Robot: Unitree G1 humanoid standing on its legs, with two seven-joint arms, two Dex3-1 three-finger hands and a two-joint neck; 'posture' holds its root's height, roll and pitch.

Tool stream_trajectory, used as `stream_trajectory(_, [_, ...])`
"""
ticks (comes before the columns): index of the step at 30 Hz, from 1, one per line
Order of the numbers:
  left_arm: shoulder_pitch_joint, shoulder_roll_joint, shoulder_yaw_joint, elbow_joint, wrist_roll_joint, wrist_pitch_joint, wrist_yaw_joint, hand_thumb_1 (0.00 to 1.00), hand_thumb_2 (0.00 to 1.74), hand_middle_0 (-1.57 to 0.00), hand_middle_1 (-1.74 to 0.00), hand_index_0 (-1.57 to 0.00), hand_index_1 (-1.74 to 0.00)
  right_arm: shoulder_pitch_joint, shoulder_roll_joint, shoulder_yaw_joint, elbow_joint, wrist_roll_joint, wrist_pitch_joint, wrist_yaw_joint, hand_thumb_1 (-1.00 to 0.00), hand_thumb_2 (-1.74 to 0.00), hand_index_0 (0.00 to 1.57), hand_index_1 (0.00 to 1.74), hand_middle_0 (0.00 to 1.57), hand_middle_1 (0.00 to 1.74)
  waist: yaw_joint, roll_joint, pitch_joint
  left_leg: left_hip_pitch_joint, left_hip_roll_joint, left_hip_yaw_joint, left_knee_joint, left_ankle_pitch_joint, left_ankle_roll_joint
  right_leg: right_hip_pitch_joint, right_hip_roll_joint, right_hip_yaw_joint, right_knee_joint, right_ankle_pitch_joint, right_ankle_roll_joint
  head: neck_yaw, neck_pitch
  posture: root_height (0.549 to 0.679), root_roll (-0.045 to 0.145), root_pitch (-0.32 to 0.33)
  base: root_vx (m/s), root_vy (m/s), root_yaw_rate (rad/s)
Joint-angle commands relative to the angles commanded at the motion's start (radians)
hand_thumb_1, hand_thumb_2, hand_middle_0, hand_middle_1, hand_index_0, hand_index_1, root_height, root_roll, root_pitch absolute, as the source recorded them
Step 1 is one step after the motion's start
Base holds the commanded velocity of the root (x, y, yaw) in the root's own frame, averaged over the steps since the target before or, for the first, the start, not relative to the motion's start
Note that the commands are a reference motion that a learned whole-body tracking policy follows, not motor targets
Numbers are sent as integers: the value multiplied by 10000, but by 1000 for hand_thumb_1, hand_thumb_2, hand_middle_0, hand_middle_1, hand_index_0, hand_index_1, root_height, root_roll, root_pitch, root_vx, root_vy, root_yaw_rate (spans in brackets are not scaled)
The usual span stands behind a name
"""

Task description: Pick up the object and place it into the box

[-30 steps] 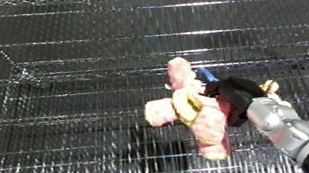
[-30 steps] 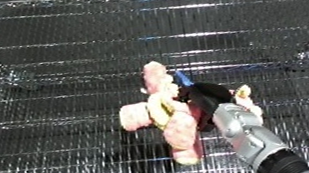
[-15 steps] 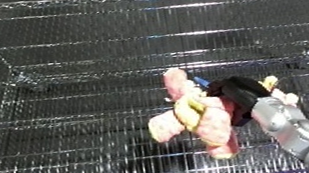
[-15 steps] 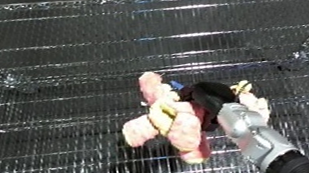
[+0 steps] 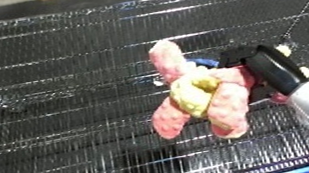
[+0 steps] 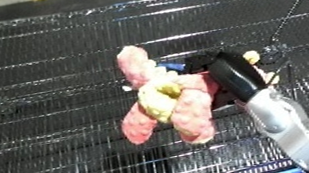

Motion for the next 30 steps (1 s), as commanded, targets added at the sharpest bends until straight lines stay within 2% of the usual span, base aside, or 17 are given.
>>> stream_trajectory(5, [182, -244, 244, -68, 71, 97, -40, 1000, 1740, -1570, -1740, -1570, -1740, 1483, -50, -1569, -1064, 97, -126, -152, -900, -1566, 1413, 1566, 1413, 1566, -339, 51, 0, 325, 27, 164, -32, -22, 16, 189, -1, 151, -19, -28, -37, 220, -13, 635, 45, -77, -20, -12, -138])
stream_trajectory(11, [266, -484, 491, -159, 199, 176, -150, 1000, 1740, -1570, -1740, -1570, -1740, 3177, 138, -3204, -1874, -77, -242, -260, -900, -1566, 1413, 1566, 1413, 1566, -685, 188, 0, 801, 49, 357, -181, -36, 25, 548, -19, 292, -188, -59, -29, 557, -188, 636, 54, -103, -2, -9, -120])
stream_trajectory(14, [282, -601, 558, -181, 294, 212, -211, 1000, 1740, -1570, -1740, -1570, -1740, 3946, 297, -3956, -2109, -141, -316, -348, -900, -1566, 1413, 1566, 1413, 1566, -888, 237, -24, 1015, 55, 442, -249, -55, 24, 720, -25, 346, -270, -71, -25, 889, -506, 637, 58, -113, 11, -13, -90])
stream_trajectory(20, [433, -785, 721, -254, 505, 317, -367, 1000, 1740, -1570, -1740, -1570, -1740, 5800, 761, -5470, -2579, -366, -402, -389, -900, -1566, 1413, 1566, 1413, 1566, -1306, 323, -214, 1397, 84, 627, -379, -120, 17, 979, -12, 480, -441, -79, -4, 1550, -1076, 640, 66, -127, 28, -5, -121])
stream_trajectory(27, [444, -944, 670, -204, 596, 362, -494, 1000, 1740, -1570, -1740, -1570, -1740, 7272, 1664, -6851, -2272, 432, -701, -729, -900, -1566, 1413, 1566, 1413, 1566, -1799, 459, -423, 1713, 130, 840, -438, -204, 7, 1149, 16, 622, -578, -62, 30, 2310, -1920, 642, 72, -135, 19, 8, -123])
stream_trajectory(30, [392, -986, 591, -169, 627, 355, -526, 1000, 1740, -1570, -1740, -1570, -1740, 7714, 1946, -7366, -1945, 811, -839, -941, -900, -1566, 1413, 1566, 1413, 1566, -2036, 523, -483, 1852, 138, 941, -443, -253, 2, 1208, 20, 691, -611, -57, 40, 2757, -2590, 642, 75, -138, 21, 26, -138])
